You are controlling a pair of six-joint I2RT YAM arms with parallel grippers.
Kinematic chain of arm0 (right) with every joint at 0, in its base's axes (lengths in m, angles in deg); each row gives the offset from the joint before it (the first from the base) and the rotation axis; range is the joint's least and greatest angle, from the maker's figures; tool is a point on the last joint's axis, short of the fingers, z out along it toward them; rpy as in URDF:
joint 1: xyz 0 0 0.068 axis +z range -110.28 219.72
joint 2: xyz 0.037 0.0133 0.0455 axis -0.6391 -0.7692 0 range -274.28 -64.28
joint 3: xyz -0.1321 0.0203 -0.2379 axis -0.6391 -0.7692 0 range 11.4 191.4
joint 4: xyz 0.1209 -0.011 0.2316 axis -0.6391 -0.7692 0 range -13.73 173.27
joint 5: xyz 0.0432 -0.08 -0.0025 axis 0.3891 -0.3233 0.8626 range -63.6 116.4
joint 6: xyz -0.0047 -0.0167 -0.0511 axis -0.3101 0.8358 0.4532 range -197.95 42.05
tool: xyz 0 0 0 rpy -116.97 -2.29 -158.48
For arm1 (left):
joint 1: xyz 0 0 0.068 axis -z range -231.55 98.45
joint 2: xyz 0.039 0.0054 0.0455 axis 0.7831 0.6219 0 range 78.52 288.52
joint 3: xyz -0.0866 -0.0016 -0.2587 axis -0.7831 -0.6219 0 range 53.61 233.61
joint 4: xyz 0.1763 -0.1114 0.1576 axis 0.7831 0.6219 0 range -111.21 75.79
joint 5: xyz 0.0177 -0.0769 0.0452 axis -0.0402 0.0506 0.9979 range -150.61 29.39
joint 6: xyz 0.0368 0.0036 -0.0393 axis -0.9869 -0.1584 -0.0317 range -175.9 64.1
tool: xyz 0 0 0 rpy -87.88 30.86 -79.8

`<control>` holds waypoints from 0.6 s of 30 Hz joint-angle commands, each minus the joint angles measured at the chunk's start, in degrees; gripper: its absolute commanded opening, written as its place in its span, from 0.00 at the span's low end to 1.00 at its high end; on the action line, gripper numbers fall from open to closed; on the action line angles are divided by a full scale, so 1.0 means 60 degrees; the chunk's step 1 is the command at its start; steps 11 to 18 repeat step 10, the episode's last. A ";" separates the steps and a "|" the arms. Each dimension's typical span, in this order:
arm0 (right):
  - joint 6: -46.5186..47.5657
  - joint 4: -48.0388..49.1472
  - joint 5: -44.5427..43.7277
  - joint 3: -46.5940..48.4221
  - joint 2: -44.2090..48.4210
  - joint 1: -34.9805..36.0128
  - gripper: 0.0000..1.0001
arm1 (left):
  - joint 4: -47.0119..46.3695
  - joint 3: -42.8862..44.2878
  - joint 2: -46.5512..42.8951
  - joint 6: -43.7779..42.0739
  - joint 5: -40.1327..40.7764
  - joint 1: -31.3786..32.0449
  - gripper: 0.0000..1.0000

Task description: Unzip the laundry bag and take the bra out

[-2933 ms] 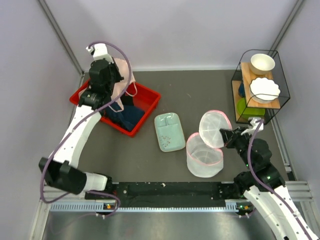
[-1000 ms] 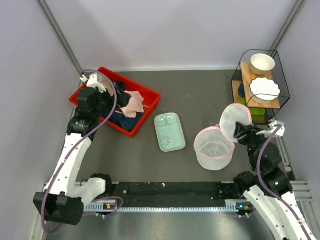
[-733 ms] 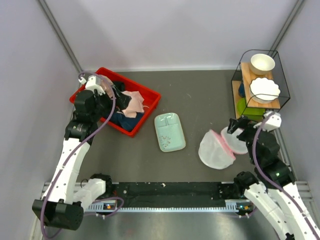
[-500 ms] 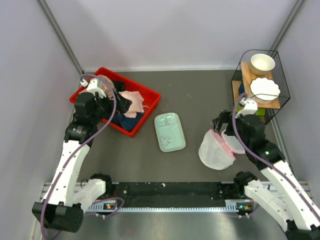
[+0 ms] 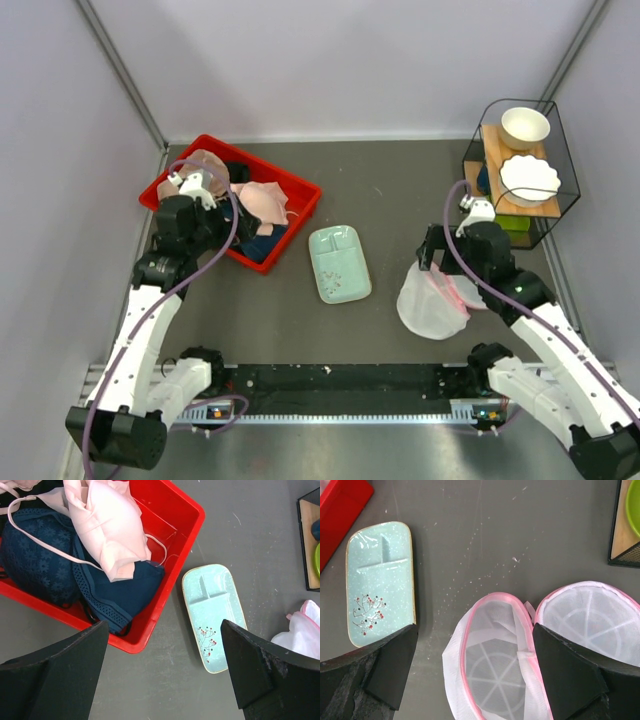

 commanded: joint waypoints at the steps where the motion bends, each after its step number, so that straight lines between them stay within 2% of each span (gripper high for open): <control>1: 0.0112 0.0175 -0.0174 0.0156 0.0292 0.0085 0.99 | -0.0178 -0.0112 -0.0066 -0.0231 0.0219 -0.0021 0.99; 18: -0.0049 0.0161 -0.0349 0.0083 0.0380 0.0056 0.99 | -0.0237 -0.0185 -0.0124 -0.0216 0.0351 -0.0021 0.99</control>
